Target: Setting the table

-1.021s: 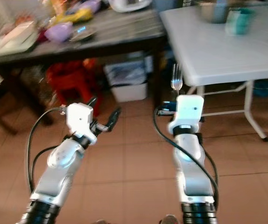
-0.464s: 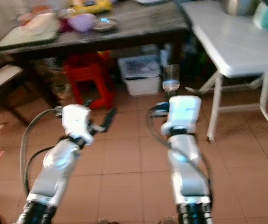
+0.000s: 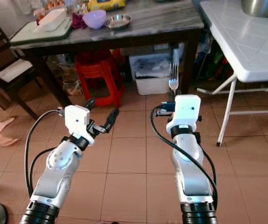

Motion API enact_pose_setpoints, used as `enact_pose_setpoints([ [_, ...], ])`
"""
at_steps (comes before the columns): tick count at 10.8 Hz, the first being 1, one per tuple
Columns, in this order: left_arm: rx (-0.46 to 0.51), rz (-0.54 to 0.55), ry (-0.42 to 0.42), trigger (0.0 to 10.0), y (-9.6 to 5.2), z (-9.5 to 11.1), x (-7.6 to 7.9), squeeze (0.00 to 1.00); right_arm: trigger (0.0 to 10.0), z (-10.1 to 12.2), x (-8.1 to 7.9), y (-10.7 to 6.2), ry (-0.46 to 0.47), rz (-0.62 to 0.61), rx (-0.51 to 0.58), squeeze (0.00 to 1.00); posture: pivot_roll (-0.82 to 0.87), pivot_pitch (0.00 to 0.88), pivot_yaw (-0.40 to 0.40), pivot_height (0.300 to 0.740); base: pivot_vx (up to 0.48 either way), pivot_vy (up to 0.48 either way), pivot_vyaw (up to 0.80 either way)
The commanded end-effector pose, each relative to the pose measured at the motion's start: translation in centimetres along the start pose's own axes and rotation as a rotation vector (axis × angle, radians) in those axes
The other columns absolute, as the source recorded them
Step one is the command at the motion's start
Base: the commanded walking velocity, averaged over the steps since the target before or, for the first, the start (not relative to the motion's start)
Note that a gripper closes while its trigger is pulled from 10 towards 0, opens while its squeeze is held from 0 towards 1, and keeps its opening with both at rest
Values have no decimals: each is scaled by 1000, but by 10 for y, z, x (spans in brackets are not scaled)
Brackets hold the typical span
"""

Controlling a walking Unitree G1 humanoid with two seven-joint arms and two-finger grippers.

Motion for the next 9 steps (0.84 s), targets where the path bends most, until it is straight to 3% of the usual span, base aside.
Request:
enact_pose_setpoints([
  [1,7,0,7,10000,-1,3,-4,0,10000,7,-6,1,16,19,26,0,-135,111,137,740,375,0,0],
  [9,4,-22,-5,10000,0,1,-1,0,10000,8,-7,0,12,19,32,0,-142,110,144,740,480,0,0],
])
Point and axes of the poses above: a point about 5 cm out from each wrist's last joint towards the gripper, its own y axis pointing out of the wrist towards the gripper, its own z axis along the axis of the wrist's last joint, x = y × z, the point moved 5 cm from there along y, pointing out of the wrist towards the gripper, and after that the axes turned 1 degree about -y, right-handed, at the moved point
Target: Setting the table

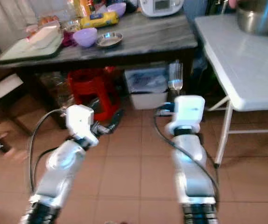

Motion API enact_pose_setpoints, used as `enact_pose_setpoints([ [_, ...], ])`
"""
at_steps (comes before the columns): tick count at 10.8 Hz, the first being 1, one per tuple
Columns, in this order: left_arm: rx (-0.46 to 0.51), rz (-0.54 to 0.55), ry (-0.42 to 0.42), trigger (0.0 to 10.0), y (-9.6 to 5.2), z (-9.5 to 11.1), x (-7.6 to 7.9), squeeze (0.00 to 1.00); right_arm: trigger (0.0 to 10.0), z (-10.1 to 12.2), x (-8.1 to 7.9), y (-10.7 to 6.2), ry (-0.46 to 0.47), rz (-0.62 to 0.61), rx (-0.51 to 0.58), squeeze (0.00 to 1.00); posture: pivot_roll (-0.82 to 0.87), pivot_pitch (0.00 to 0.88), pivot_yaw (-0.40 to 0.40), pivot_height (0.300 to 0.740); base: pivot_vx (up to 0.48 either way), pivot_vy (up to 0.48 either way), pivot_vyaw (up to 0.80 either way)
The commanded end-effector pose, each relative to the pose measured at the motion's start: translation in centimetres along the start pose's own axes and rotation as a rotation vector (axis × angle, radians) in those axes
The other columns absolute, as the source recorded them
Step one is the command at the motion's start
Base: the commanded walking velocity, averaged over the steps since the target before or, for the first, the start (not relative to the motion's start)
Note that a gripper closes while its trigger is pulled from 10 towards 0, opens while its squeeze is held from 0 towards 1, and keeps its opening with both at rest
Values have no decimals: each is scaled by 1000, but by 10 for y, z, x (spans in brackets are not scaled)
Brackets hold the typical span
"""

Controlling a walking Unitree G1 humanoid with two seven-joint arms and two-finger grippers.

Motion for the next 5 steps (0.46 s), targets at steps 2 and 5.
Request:
enact_pose_setpoints([
  [2,11,-11,6,10000,2,4,1,0,10000,4,2,-1,-7,4,16,0,-138,110,145,740,480,0,0],
  [5,9,-10,11,10000,2,4,0,0,10000,4,1,-1,-4,11,18,0,-138,106,148,740,480,0,133],
])
Point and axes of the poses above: a point about 5 cm out from each wrist's last joint towards the gripper, its own y axis pointing out of the wrist towards the gripper, its own z axis along the axis of the wrist's last joint, x = y × z, the point moved 5 cm from there along y, pointing out of the wrist towards the gripper, and after that the axes turned 1 degree about -y, right-handed, at the moved point
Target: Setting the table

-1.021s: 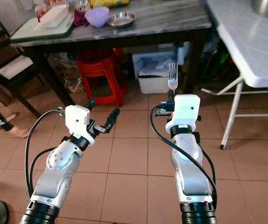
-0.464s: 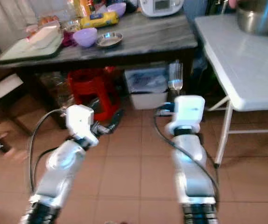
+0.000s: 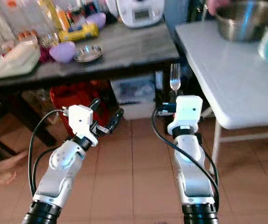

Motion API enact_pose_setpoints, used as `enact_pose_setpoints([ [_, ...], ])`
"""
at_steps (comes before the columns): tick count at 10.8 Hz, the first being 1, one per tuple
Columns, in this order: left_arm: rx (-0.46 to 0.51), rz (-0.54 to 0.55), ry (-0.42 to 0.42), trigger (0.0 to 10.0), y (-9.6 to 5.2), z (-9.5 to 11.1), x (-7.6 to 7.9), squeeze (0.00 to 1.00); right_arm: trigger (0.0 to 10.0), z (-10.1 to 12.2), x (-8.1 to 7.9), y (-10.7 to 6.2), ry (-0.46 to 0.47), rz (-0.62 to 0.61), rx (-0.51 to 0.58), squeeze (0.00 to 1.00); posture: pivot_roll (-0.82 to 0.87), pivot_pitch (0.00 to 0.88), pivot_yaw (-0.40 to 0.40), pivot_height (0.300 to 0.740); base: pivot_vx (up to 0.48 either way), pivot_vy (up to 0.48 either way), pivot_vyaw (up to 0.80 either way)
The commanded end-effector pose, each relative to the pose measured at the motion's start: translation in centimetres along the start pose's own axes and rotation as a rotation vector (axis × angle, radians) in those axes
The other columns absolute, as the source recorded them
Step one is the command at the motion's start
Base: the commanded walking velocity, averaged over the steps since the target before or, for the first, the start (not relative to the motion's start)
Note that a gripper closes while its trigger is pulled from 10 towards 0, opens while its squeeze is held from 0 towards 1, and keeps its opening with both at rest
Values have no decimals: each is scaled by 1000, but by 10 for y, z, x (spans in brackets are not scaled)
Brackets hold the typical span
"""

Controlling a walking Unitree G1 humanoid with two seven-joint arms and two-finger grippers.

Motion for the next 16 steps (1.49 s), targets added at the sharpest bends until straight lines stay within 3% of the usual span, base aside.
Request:
enact_pose_setpoints([
  [1,-9,21,28,10000,-4,0,-12,0,10000,7,-12,1,24,34,24,0,-138,106,148,740,480,0,0],
  [6,-11,18,32,10000,-4,0,-12,0,10000,7,-12,1,27,37,25,0,-138,104,148,740,480,0,528],
  [16,-15,15,17,10000,-2,-3,-6,0,10000,4,-9,1,54,25,9,0,-146,106,137,740,480,0,-78],
])
Point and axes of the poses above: a point about 5 cm out from each wrist's last joint towards the gripper, its own y axis pointing out of the wrist towards the gripper, its own z axis along the axis of the wrist's last joint, x = y × z, the point moved 5 cm from there along y, pointing out of the wrist towards the gripper, and after that the axes turned 1 degree about -y, right-handed, at the moved point
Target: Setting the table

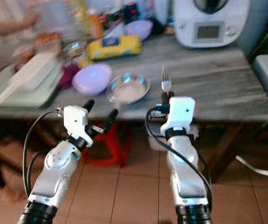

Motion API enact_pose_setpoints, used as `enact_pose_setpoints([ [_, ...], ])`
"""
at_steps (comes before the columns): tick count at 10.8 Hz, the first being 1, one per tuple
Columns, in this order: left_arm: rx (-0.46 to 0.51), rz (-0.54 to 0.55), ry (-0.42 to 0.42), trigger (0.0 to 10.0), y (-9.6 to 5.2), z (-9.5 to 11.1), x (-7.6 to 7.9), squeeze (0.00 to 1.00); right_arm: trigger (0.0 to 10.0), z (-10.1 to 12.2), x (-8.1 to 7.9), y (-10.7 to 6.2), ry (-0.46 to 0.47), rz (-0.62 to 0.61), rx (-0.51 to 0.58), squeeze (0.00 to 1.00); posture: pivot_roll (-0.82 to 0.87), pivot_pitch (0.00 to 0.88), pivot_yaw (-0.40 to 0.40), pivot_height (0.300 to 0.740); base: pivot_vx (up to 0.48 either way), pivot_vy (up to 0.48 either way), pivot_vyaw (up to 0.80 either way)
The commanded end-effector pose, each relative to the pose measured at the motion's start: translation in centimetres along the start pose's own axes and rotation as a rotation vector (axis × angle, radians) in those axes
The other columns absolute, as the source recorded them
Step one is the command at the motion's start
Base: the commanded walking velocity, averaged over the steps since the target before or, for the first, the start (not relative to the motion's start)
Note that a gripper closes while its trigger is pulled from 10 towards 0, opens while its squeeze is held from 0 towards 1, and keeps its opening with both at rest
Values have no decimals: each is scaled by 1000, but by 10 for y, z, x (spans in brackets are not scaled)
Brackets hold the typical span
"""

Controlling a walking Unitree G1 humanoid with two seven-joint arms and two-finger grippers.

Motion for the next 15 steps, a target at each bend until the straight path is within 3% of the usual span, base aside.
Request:
enact_pose_setpoints([
  [1,1,-6,9,10000,0,1,2,0,10000,5,1,1,4,0,16,0,-147,105,137,740,330,0,0],
  [4,1,-10,6,10000,-2,0,3,0,10000,5,-1,0,5,0,14,0,-147,106,133,740,97,0,0],
  [5,17,-57,64,10000,-5,2,8,0,10000,5,-1,1,5,-1,15,0,-145,108,130,740,0,0,0],
  [8,-17,-67,75,10000,-21,-6,4,0,10000,3,3,-1,8,-18,2,0,-144,113,125,740,0,0,0],
  [10,-55,-115,97,10000,-33,-15,4,0,10000,4,6,0,1,-22,-1,0,-148,113,114,740,0,0,-763],
  [15,-85,-178,66,10000,-43,-22,6,0,10000,3,19,5,6,-53,-19,0,-147,126,108,740,0,0,-158],
])
Point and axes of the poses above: a point about 5 cm out from each wrist's last joint towards the gripper, its own y axis pointing out of the wrist towards the gripper, its own z axis along the axis of the wrist's last joint, x = y × z, the point moved 5 cm from there along y, pointing out of the wrist towards the gripper, and after that the axes turned 1 degree about -y, right-handed, at the moved point
